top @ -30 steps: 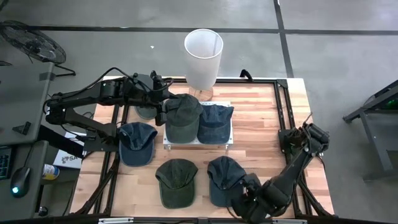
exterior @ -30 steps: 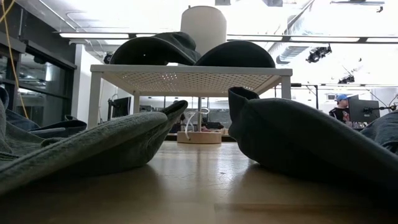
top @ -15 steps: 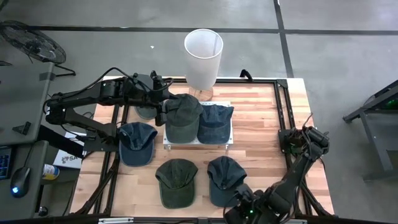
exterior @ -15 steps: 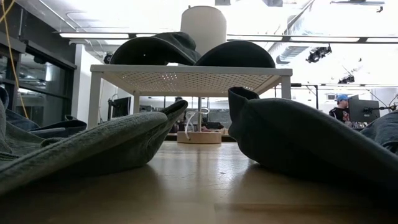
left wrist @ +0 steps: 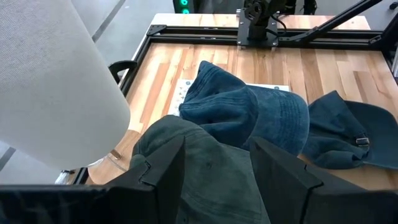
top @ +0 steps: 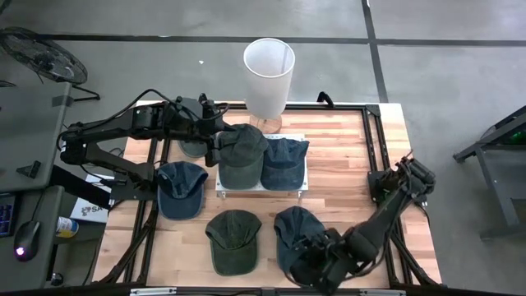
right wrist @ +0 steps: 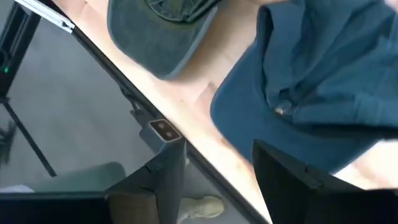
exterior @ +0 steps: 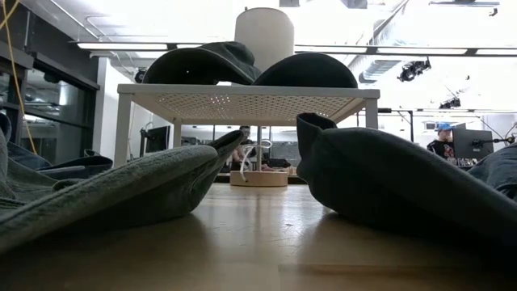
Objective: Pick & Place hat
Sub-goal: Stack the bottom blue cap on the blue cap on the shelf
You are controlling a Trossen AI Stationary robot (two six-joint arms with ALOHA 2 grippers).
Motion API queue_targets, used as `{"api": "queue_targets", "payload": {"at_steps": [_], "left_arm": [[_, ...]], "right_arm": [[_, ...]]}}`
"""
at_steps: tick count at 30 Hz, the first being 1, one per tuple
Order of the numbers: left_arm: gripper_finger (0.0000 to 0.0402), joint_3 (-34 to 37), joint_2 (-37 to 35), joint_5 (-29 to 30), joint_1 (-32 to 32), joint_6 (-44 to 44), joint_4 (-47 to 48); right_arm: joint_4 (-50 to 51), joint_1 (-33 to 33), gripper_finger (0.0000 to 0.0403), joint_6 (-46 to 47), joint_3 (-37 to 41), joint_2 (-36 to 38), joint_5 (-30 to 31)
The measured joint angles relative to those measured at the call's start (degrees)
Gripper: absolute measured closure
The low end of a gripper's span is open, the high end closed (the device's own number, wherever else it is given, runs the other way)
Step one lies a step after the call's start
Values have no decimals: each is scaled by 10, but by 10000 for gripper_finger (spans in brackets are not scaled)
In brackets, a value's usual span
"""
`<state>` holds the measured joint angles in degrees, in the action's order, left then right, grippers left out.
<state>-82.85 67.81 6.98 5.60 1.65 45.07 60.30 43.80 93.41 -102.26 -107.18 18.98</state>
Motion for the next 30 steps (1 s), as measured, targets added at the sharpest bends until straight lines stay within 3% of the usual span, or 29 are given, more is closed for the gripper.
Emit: {"api": "queue_targets", "payload": {"at_steps": [6, 11, 20, 30], "left_arm": [[225, 0, 0, 0, 0, -4, 0], [225, 0, 0, -10, 0, -6, 0], [225, 0, 0, -15, 0, -5, 1], [225, 0, 0, -15, 0, -5, 0]], "right_arm": [[-37, -38, 226, -107, 0, 4, -21], [-92, -86, 226, -235, 0, 4, -74], [-145, -172, 226, -453, 0, 5, -215], [-147, -217, 226, -538, 0, 4, -398]]}}
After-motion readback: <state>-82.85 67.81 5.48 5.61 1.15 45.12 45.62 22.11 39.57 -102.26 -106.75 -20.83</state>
